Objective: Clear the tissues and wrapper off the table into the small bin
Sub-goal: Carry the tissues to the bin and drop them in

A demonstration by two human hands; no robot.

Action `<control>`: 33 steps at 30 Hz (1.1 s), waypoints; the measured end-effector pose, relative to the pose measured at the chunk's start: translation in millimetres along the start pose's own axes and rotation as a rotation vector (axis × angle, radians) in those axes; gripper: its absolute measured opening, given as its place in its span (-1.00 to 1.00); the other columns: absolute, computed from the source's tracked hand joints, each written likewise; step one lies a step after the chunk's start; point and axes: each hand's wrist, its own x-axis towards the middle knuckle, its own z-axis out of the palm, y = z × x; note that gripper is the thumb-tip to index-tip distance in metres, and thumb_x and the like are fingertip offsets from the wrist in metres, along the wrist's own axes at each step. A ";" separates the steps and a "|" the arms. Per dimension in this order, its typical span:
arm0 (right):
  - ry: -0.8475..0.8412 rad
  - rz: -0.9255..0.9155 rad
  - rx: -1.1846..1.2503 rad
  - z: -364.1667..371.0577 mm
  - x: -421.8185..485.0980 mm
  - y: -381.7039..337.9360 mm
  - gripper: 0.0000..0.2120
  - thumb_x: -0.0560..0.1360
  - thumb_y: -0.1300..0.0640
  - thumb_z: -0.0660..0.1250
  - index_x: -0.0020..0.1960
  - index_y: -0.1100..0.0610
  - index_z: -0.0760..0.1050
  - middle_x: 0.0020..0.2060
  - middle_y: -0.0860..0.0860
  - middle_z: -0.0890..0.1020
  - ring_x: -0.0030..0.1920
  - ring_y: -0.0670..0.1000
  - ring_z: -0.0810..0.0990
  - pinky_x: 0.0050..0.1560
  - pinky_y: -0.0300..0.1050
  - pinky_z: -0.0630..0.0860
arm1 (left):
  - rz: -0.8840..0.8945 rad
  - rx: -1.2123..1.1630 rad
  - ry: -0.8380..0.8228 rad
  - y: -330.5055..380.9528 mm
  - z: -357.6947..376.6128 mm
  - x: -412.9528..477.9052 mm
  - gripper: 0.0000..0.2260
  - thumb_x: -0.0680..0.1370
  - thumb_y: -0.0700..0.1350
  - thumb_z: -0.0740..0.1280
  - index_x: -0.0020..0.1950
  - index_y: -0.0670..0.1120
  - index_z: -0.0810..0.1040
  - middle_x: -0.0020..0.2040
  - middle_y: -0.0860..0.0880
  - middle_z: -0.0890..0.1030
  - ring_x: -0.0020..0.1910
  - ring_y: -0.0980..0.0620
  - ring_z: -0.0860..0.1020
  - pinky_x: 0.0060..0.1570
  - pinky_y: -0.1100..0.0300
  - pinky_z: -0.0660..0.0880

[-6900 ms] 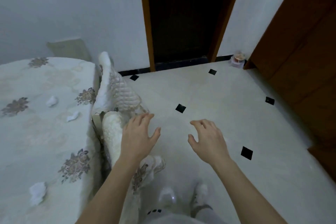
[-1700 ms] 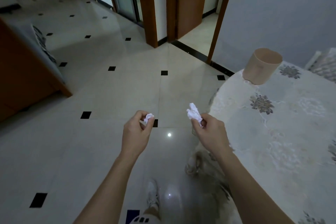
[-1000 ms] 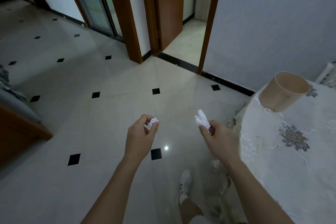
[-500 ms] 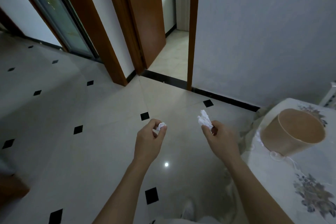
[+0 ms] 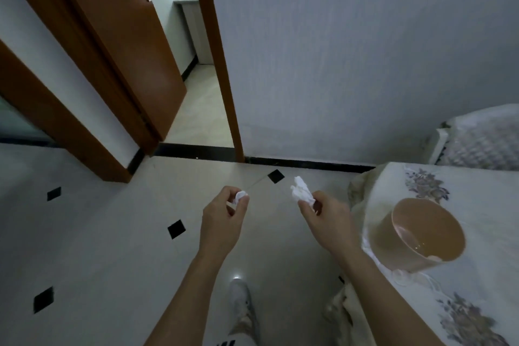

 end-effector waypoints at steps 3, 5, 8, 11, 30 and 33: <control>0.069 0.068 -0.023 -3.6 29.8 9.0 -0.70 0.53 -0.09 0.26 -0.31 0.02 0.36 -0.50 -0.03 0.43 -0.44 -0.03 0.42 -0.42 -0.04 0.32 | 0.061 -0.009 -0.089 4.4 21.1 47.1 -0.86 0.62 0.07 0.26 -0.13 0.12 0.47 -0.32 0.02 0.53 -0.36 0.06 0.50 -0.43 0.30 0.42; 0.108 0.120 -0.038 -6.3 49.7 13.0 -0.71 0.53 -0.13 0.23 -0.26 0.03 0.42 -0.47 -0.02 0.48 -0.40 -0.01 0.47 -0.38 0.02 0.42 | 0.114 -0.020 -0.150 9.3 34.9 79.5 -0.88 0.62 0.05 0.26 -0.11 0.11 0.48 -0.33 0.04 0.53 -0.37 0.11 0.49 -0.42 0.35 0.41; 0.196 0.204 -0.050 -15.2 77.3 14.0 -0.71 0.52 -0.13 0.24 -0.25 0.05 0.43 -0.45 -0.01 0.50 -0.39 -0.02 0.48 -0.36 0.03 0.46 | 0.176 -0.043 -0.253 19.7 54.9 126.8 -0.88 0.62 0.05 0.27 -0.12 0.12 0.49 -0.35 0.04 0.51 -0.40 0.16 0.46 -0.44 0.37 0.39; 0.273 0.278 -0.079 -25.8 102.2 9.5 -0.75 0.53 -0.08 0.27 -0.22 0.07 0.48 -0.44 -0.04 0.51 -0.38 0.00 0.49 -0.35 0.00 0.45 | 0.238 -0.047 -0.360 28.8 75.9 173.2 -0.87 0.61 0.07 0.28 -0.13 0.13 0.47 -0.37 0.03 0.49 -0.42 0.13 0.44 -0.42 0.24 0.38; 0.767 0.804 -0.219 -108.5 -1.6 57.3 -0.87 0.55 -0.05 0.27 0.07 -0.07 0.46 -0.33 -0.07 0.57 -0.31 -0.02 0.53 -0.36 -0.07 0.47 | 0.711 -0.167 -1.023 153.2 225.7 149.3 -0.89 0.58 0.01 0.32 -0.12 0.04 0.48 -0.44 0.05 0.44 -0.47 0.09 0.39 -0.41 0.17 0.32; 0.804 0.849 -0.229 -110.7 -20.2 64.7 -0.89 0.55 -0.06 0.25 0.02 -0.06 0.44 -0.33 -0.08 0.57 -0.30 0.02 0.55 -0.33 -0.02 0.50 | 0.812 -0.124 -1.049 166.2 239.4 126.2 -0.88 0.58 -0.04 0.33 -0.15 0.01 0.47 -0.34 0.09 0.48 -0.46 0.14 0.43 -0.41 0.31 0.26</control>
